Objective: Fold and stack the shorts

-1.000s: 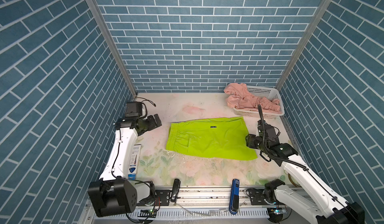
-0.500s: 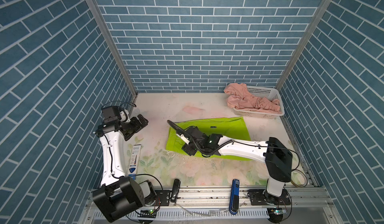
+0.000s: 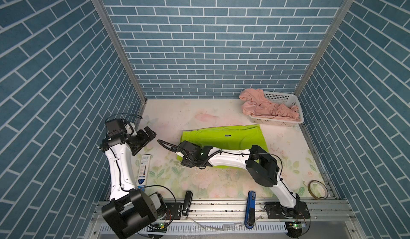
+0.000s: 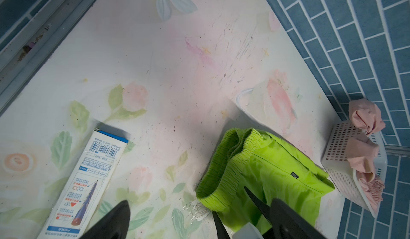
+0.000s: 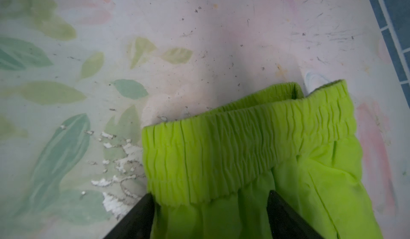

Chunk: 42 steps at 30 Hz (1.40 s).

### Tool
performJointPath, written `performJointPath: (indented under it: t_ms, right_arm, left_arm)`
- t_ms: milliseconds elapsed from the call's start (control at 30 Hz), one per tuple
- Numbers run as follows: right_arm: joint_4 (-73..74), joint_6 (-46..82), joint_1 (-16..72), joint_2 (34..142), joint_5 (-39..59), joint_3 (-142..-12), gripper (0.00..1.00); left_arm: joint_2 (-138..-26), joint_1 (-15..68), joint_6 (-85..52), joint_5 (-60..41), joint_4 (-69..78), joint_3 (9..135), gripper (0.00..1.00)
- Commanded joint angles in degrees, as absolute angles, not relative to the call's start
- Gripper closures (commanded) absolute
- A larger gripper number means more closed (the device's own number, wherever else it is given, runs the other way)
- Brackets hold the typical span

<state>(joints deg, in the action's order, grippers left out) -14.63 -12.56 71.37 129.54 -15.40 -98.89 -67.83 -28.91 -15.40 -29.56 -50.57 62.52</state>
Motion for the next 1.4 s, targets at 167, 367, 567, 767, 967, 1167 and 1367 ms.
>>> performJointPath:
  t_ms: [167, 367, 567, 767, 967, 1167, 1367]
  right_arm:
    - [-16.7, -17.2, 71.5, 135.1, -13.7, -104.4, 0.18]
    - [-16.3, -16.6, 71.5, 129.8, -8.8, -99.0, 0.18]
    - [-14.4, -17.9, 71.5, 132.6, -13.6, -100.3, 0.17]
    - [-14.3, -18.6, 71.2, 136.2, -15.1, -102.9, 0.21]
    - [-13.2, -16.9, 70.8, 135.9, -13.5, -101.9, 0.48]
    - [-5.9, -12.9, 69.6, 131.9, -9.9, -96.3, 0.9]
    - [8.6, -7.2, 67.2, 123.9, -6.2, -84.8, 1.0]
  left_arm:
    - [-68.0, -29.3, -14.2, -30.4, -50.0, 61.1, 0.0]
    - [-68.3, -29.3, -14.0, -29.8, -49.8, 60.7, 0.0]
    - [-68.7, -29.4, -14.1, -30.1, -49.4, 60.4, 0.0]
    - [-68.0, -29.4, -13.6, -29.3, -50.4, 61.1, 0.0]
    - [-68.1, -29.4, -14.0, -29.3, -49.2, 59.6, 0.0]
    - [-68.3, -29.3, -15.2, -30.5, -48.7, 58.7, 0.0]
    - [-67.3, -29.0, -18.5, -35.2, -46.3, 54.6, 0.0]
